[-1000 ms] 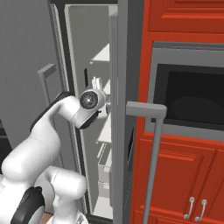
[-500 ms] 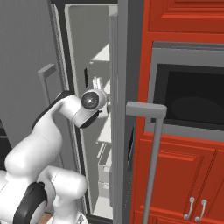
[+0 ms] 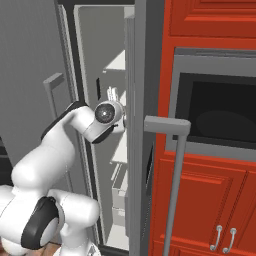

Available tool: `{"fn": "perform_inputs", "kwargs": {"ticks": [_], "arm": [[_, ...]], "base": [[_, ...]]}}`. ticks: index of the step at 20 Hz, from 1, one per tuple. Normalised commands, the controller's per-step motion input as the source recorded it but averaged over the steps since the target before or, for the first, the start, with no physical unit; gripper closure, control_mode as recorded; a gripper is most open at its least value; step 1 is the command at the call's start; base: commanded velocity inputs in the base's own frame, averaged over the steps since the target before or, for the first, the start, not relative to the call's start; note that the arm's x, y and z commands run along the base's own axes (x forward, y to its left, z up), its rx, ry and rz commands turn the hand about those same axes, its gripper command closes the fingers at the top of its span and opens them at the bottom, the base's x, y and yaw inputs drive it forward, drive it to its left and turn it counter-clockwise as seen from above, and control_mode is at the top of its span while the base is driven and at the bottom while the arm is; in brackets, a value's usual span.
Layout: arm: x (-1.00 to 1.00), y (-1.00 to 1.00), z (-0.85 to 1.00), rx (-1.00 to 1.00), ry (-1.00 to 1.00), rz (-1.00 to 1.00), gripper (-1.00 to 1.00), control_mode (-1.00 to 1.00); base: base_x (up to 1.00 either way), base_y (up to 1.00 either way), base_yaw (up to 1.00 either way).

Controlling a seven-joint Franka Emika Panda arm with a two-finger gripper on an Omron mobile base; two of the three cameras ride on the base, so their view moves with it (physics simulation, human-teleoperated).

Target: The ice cube tray has been filled with water. Take the tray and place it in the freezer to make ice. Close the freezer door after placing the tray.

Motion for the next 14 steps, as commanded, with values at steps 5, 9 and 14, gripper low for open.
{"fn": "perform_inputs", "kwargs": {"ticks": [5,9,14], "arm": [[0.17,0.0,-0.1,0.0,0.0,0.0,1.0,-1.0],[0.18,0.0,-0.13,0.0,-0.01,0.0,1.0,-1.0],[0.13,0.0,-0.1,0.0,-0.03,0.0,1.0,-1.0]], "base": [[0.0,0.0,0.0],[0.0,0.0,0.0],[0.0,0.0,0.0]]}}
